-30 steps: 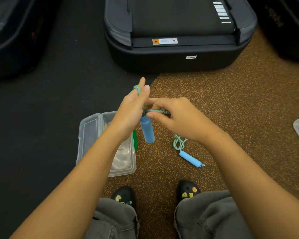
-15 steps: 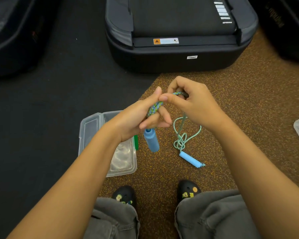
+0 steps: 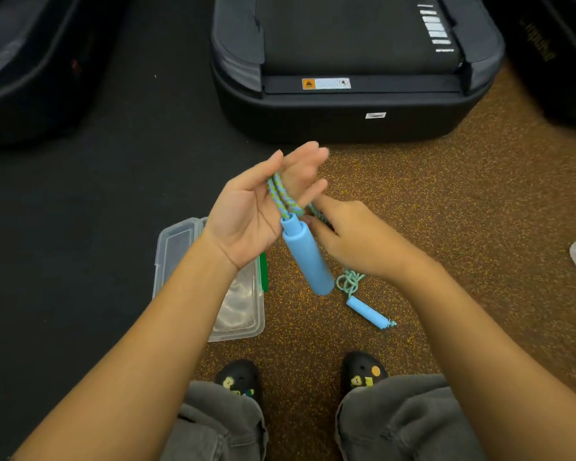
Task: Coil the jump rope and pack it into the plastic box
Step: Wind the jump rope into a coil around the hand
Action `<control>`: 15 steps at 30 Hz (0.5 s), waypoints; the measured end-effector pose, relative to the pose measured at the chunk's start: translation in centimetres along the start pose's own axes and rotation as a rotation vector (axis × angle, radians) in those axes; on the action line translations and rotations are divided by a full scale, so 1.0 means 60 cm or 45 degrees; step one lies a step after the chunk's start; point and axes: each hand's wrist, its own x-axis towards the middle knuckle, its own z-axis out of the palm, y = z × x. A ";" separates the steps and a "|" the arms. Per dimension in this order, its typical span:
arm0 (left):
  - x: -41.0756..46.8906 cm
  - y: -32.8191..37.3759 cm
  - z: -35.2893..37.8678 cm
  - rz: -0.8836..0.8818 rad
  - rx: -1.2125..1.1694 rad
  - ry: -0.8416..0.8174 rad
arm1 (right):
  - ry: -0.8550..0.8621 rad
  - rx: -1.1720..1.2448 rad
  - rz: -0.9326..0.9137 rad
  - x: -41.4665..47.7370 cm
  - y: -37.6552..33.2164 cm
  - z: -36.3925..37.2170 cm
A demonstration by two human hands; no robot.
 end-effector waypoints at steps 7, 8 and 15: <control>0.015 -0.012 -0.005 -0.012 0.338 0.282 | -0.076 -0.096 -0.019 -0.009 -0.005 0.009; 0.016 -0.014 -0.007 0.011 0.401 0.313 | -0.082 -0.105 -0.022 -0.009 -0.004 0.010; 0.018 -0.027 -0.027 0.104 1.432 0.544 | -0.093 -0.121 -0.098 -0.016 -0.009 0.003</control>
